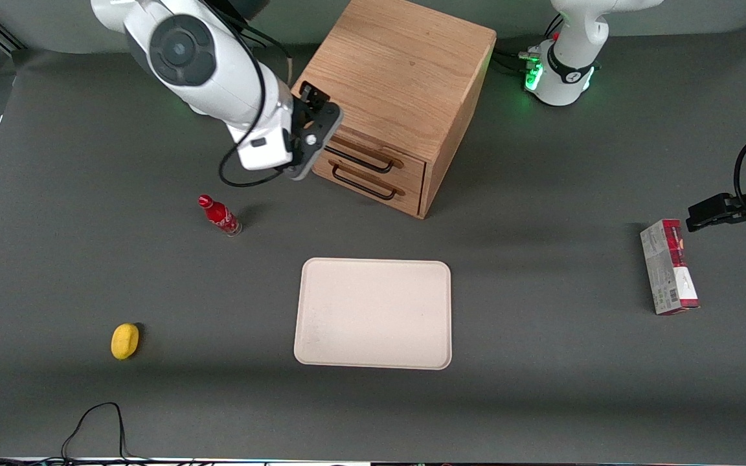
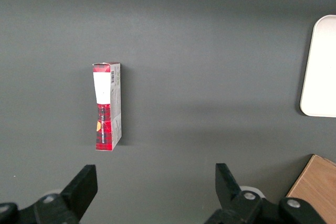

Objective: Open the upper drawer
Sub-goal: 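Move the right gripper to the upper drawer's black handle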

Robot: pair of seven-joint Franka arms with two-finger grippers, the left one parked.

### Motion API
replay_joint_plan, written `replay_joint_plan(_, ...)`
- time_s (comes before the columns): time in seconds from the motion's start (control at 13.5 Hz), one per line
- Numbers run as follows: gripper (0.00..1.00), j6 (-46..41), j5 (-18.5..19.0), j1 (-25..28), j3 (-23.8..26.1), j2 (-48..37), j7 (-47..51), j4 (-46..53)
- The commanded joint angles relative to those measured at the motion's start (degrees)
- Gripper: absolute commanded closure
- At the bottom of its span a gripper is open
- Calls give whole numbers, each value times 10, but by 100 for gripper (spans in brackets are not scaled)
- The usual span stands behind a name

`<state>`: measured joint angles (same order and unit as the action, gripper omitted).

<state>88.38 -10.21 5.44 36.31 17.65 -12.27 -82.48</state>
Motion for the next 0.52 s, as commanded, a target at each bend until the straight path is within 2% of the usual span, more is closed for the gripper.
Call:
replay_joint_plan(0.0,0,22,-15,4,14,51,-31,15)
replay_joint_plan(0.3,0,74,-3,16,14,59,-49,-24)
replay_joint_plan(0.44,0,94,17,14,14,59,-78,-47)
